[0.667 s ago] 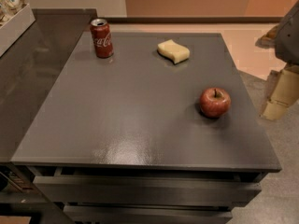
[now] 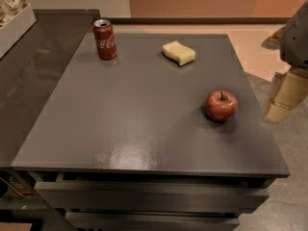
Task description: Pick apple
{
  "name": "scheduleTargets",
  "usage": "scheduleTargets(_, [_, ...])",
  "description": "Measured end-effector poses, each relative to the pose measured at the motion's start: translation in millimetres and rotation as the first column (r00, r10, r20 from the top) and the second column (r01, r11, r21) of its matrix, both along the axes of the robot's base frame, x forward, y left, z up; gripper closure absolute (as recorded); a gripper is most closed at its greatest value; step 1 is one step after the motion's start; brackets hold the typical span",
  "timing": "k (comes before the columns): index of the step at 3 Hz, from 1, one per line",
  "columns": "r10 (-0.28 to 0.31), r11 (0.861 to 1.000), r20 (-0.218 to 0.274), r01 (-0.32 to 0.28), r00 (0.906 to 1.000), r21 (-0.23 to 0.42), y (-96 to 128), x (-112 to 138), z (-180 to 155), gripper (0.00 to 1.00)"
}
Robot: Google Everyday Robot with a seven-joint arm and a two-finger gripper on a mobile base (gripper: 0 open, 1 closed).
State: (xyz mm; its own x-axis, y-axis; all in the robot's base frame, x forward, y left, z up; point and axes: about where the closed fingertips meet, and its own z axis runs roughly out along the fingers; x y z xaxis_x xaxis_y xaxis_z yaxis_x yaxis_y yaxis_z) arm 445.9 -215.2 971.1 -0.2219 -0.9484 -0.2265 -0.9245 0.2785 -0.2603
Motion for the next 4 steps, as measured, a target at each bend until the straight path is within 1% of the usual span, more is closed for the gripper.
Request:
scheduleTargets(1, [-0.004,0.999,0.025,0.003,0.9997,0.048,-1,12,-17,0.0])
scheduleTargets(2, [-0.002,0.994,0.016,0.001,0.9999,0.113,-1,24,-39,0.0])
scheduleTargets(3, [0.0,0.984,-0.017,0.003,0.9999,0.176,1,35,-63,0.0])
scheduleTargets(4, [0.002,0.976,-0.034,0.005,0.9994,0.216,3,42,-84,0.0])
